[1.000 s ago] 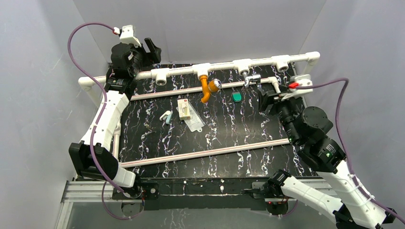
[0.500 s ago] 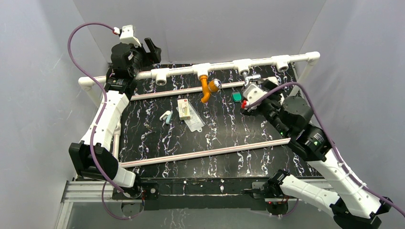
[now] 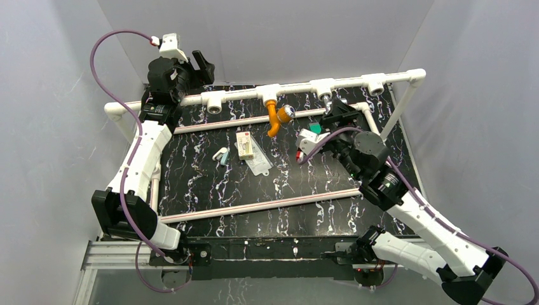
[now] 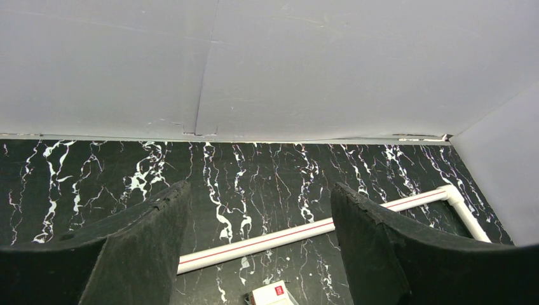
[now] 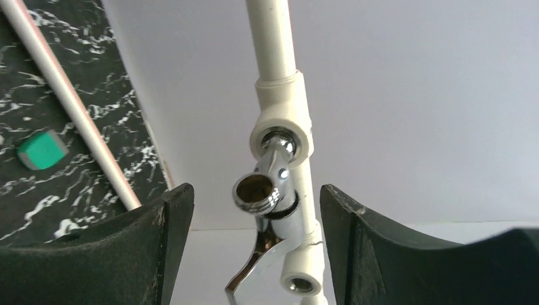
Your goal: Install the water faucets
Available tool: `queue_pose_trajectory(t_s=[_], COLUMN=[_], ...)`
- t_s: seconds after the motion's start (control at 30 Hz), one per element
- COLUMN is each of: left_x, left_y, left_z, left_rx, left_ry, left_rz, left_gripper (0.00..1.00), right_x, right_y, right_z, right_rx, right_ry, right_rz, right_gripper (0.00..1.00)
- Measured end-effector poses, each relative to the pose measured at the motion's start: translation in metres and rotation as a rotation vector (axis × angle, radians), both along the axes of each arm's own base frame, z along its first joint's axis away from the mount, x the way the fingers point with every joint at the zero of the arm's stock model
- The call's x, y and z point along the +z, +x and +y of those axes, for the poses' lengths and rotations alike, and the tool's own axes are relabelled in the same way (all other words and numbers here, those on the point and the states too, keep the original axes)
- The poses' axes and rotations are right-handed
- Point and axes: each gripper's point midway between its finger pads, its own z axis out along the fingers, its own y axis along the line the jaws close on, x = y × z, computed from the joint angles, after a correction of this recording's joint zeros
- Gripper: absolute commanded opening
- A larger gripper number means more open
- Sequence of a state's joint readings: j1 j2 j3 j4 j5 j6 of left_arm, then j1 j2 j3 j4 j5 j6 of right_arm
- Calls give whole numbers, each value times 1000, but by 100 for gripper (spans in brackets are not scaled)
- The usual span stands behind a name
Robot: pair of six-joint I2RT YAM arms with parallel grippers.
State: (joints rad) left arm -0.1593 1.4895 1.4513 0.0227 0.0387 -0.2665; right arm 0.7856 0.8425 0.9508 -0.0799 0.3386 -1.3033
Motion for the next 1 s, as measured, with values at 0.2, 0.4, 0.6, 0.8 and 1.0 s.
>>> queue_pose_trajectory(t_s=[0.2, 0.4, 0.6, 0.8, 1.0], left_x=[0, 0, 0, 0, 0], left_y=[0, 0, 1, 1, 1], left_z=[0, 0, 0, 0, 0], left_rx=[0, 0, 0, 0, 1], left_ry=[0, 0, 0, 0, 0], left_rz=[0, 0, 0, -2, -1], left_gripper=[78, 78, 78, 78, 78], right_x=[18, 19, 20, 14, 13], right_y=[14, 23, 26, 29, 29], right_z=[3, 2, -2, -3, -4], right_rx=[-45, -92, -130, -148, -156], right_ry=[-74, -149, -162, -158, -87], right_rz=[-141, -211, -233, -227, -201], right_gripper=[71, 62, 44, 12, 1])
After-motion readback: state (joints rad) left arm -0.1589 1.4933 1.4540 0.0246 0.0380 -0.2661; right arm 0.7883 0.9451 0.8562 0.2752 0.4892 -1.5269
